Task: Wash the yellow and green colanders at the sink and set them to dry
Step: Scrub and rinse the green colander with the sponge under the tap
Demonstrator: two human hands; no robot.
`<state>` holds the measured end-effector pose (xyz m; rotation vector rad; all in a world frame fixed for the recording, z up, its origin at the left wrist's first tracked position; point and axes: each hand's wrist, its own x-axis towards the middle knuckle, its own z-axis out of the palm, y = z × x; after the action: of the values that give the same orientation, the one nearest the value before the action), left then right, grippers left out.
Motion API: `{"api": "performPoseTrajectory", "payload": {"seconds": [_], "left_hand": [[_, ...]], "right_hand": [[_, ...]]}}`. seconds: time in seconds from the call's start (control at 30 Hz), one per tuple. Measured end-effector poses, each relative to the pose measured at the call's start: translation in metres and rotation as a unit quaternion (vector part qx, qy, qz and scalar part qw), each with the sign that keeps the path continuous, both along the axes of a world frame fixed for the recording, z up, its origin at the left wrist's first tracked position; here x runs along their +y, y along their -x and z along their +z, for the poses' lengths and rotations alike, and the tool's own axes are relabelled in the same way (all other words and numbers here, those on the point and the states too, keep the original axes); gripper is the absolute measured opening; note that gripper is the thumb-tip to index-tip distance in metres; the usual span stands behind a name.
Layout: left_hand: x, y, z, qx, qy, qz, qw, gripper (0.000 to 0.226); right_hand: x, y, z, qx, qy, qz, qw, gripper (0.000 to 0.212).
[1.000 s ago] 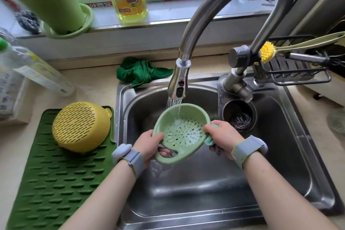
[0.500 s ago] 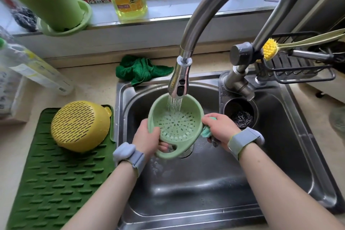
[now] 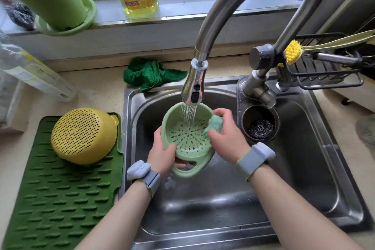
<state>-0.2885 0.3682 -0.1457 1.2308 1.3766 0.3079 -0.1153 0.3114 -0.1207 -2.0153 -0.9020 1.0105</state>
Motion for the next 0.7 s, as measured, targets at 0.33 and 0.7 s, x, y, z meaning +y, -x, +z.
{"api": "performPoseTrajectory", "payload": {"seconds": [0.33,0.7], "left_hand": [[-0.007,-0.010,0.005,-0.006,-0.035,-0.046,0.998,0.072],[-0.007,-0.004,0.014,-0.082,0.020,0.013,0.996,0.069]], "right_hand": [[0.019,0.043,-0.035,-0.253,0.100,0.246,0.930,0.032],[0.035,0.038,-0.035,-0.261,0.005,0.350,0.900,0.032]]}}
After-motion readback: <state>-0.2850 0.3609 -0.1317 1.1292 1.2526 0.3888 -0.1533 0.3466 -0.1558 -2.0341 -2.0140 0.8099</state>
